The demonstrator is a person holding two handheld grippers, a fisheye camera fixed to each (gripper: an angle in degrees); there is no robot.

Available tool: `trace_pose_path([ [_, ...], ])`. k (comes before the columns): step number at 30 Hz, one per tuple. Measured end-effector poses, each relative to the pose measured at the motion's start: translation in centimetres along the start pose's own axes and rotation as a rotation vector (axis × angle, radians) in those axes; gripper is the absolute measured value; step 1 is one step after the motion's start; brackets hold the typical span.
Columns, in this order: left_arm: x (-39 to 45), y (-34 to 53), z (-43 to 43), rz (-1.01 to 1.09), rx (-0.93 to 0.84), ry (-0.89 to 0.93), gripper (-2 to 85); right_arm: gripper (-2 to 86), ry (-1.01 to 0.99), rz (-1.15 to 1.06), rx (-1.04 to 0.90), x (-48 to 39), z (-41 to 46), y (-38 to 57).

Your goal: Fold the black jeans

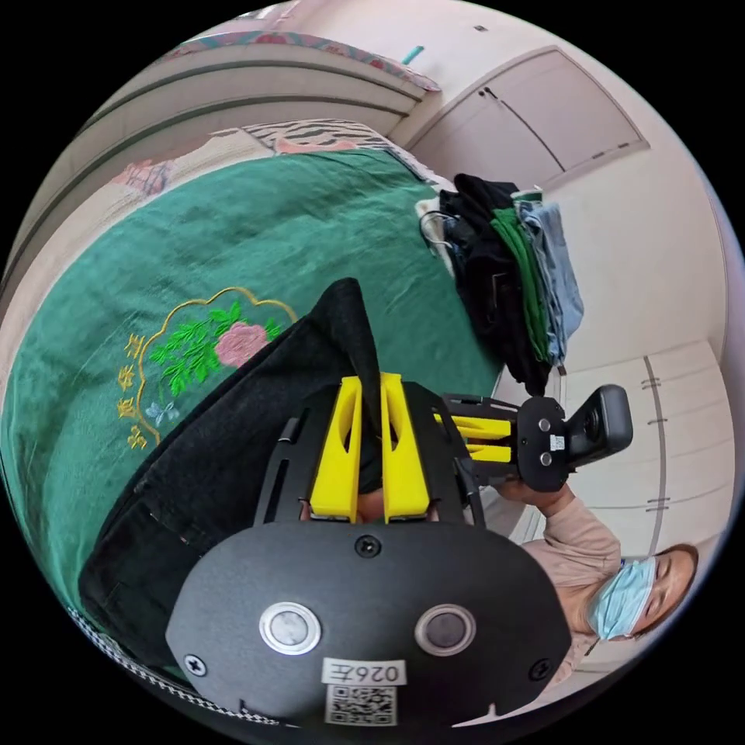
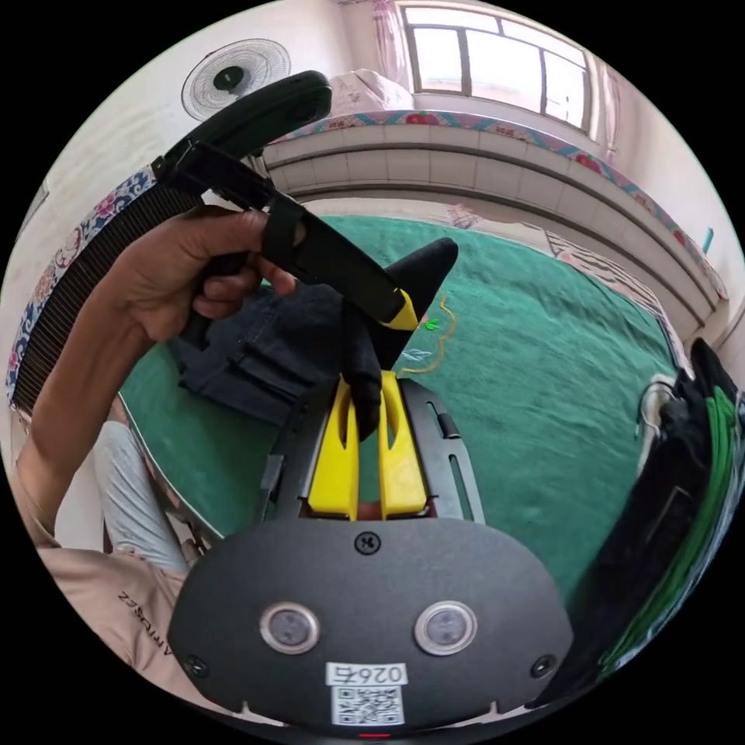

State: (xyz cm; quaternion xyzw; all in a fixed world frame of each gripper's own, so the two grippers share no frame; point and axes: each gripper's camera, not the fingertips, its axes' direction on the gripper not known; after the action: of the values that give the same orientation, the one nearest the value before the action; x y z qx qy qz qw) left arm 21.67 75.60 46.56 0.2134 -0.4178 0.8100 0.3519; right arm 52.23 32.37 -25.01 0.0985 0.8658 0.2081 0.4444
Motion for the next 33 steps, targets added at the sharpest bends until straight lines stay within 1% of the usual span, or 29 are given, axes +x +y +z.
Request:
trace_pose_path([
  [3,5.4,-2.2,2.2,0.127,0.002,0.081,4.4,-0.8,0.102,0.044,0.016,2.7,-4.2,3.9],
  [5,8.7,-3.6,3.6,0.207,-0.008,0.176,4.6,-0.9,0.14,0.082,0.036,4.3,-6.8,6.2],
  [7,10.0,-3.9,3.6,0.248,-0.013,0.223,4.6,-0.9,0.136,0.119,0.079,5.4,-9.1,7.9],
  [9,10.3,-3.2,2.7,0.276,-0.013,0.245,4.6,-0.9,0.121,0.105,0.13,5.3,-10.8,8.6],
  [13,7.0,1.9,-1.9,0.272,0.022,0.234,4.3,-0.9,0.073,0.004,0.191,2.1,-10.5,7.0],
  [15,4.4,5.3,-4.3,0.245,0.048,0.201,3.7,-0.7,0.032,-0.09,0.227,-1.4,-9.0,4.8],
  [17,0.1,10.3,-7.2,0.174,0.088,0.151,2.8,-0.1,-0.012,-0.166,0.266,-4.4,-7.3,3.2],
  [18,-1.2,11.7,-7.8,0.149,0.097,0.14,2.7,0.5,-0.053,-0.216,0.293,-6.2,-5.9,2.2],
  [20,-6.4,16.6,-9.6,0.043,0.114,0.081,2.2,1.4,-0.147,-0.275,0.303,-8.2,-3.8,0.7],
  [21,-7.8,17.8,-9.8,0.015,0.112,0.061,2.1,2.0,-0.206,-0.278,0.289,-8.9,-2.5,-0.4],
  [23,-13.1,21.9,-9.7,-0.097,0.077,0.003,2.0,2.7,-0.277,-0.283,0.245,-9.2,-0.4,-1.8],
  [25,-16.8,24.6,-8.5,-0.181,0.039,-0.019,2.1,2.6,-0.263,-0.279,0.169,-8.9,2.0,-2.5],
  [27,-19.8,26.9,-6.9,-0.259,0.017,-0.053,2.3,1.7,-0.204,-0.227,0.096,-7.5,5.7,-2.4],
  [28,-21.3,28.3,-6.0,-0.284,0.039,0.002,2.4,1.5,-0.196,-0.217,0.064,-7.1,6.7,-2.4],
  [29,-22.5,29.8,-5.5,-0.314,0.098,0.092,2.6,0.9,-0.19,-0.209,-0.016,-6.4,8.8,-2.5],
  [30,-22.9,30.5,-5.3,-0.321,0.128,0.135,2.7,0.3,-0.196,-0.203,-0.111,-5.8,10.9,-2.8],
  [31,-23.3,31.9,-5.1,-0.328,0.176,0.199,3.1,0.0,-0.197,-0.196,-0.155,-5.5,11.9,-2.9],
  [32,-23.3,33.3,-5.1,-0.339,0.213,0.223,3.3,-0.5,-0.207,-0.183,-0.216,-5.0,13.5,-3.0],
  [33,-23.1,34.0,-5.3,-0.346,0.236,0.221,3.3,-0.7,-0.242,-0.147,-0.204,-4.4,13.8,-3.2],
])
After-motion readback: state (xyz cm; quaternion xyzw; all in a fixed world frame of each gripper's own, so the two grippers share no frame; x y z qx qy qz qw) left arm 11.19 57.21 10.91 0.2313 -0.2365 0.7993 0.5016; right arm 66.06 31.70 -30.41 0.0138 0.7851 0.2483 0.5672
